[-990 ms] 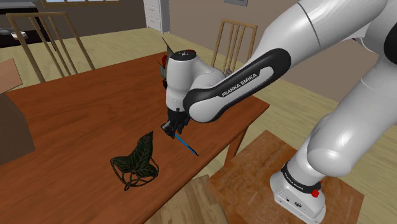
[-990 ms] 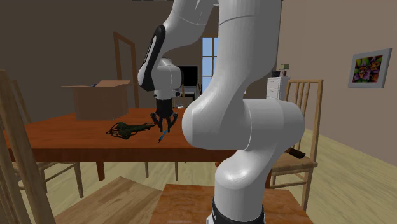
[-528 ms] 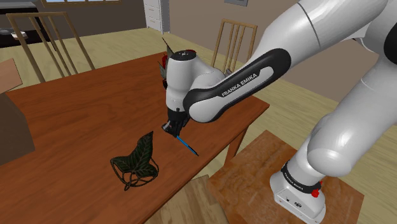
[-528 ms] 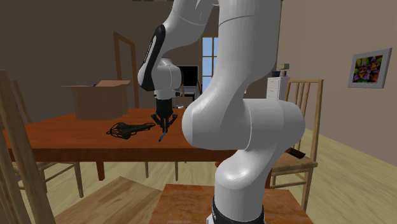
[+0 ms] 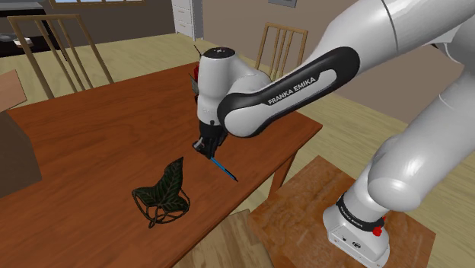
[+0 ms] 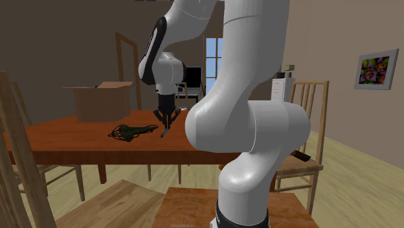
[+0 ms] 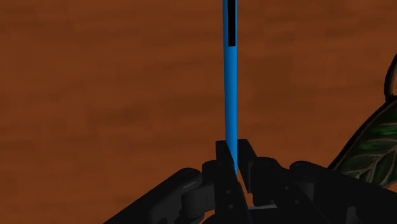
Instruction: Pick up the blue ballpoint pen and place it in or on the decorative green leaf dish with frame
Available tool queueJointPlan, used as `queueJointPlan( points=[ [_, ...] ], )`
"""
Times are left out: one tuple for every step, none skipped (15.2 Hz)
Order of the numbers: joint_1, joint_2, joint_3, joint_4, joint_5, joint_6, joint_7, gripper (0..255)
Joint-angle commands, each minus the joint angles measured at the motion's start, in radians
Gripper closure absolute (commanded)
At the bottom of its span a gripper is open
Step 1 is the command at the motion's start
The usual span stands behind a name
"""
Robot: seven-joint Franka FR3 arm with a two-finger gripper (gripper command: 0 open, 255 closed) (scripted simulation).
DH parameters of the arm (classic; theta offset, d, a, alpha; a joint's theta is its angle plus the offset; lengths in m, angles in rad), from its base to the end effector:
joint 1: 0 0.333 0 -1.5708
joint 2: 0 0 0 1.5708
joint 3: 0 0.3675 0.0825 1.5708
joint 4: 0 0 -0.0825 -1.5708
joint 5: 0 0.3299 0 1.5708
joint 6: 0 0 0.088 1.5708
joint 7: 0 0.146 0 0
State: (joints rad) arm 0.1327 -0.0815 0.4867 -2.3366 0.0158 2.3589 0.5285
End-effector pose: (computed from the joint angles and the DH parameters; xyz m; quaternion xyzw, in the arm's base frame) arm 0.3755 0.2719 0.4208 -0.9980 -0.0403 -0.0469 0.0146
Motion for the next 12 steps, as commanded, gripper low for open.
queueJointPlan(
  points=[
    [0.0,-0.022,-0.004,0.011,0.014,-0.032,-0.014,255],
    [0.0,-0.03,-0.006,0.018,0.019,-0.046,-0.018,255],
    [0.001,-0.038,-0.007,0.025,0.023,-0.06,-0.021,255],
    [0.001,-0.046,-0.008,0.032,0.028,-0.073,-0.025,255],
    [0.001,-0.053,-0.01,0.039,0.031,-0.087,-0.028,255],
    [0.002,-0.06,-0.011,0.047,0.035,-0.101,-0.031,255],
    [0.002,-0.067,-0.013,0.054,0.038,-0.115,-0.034,255],
    [0.002,-0.074,-0.014,0.062,0.041,-0.129,-0.036,255],
    [0.002,-0.08,-0.016,0.07,0.044,-0.143,-0.039,255],
    [0.003,-0.086,-0.017,0.079,0.047,-0.157,-0.041,255],
    [0.003,-0.092,-0.019,0.087,0.049,-0.171,-0.043,255],
    [0.003,-0.097,-0.02,0.096,0.052,-0.184,-0.045,255]
  ],
)
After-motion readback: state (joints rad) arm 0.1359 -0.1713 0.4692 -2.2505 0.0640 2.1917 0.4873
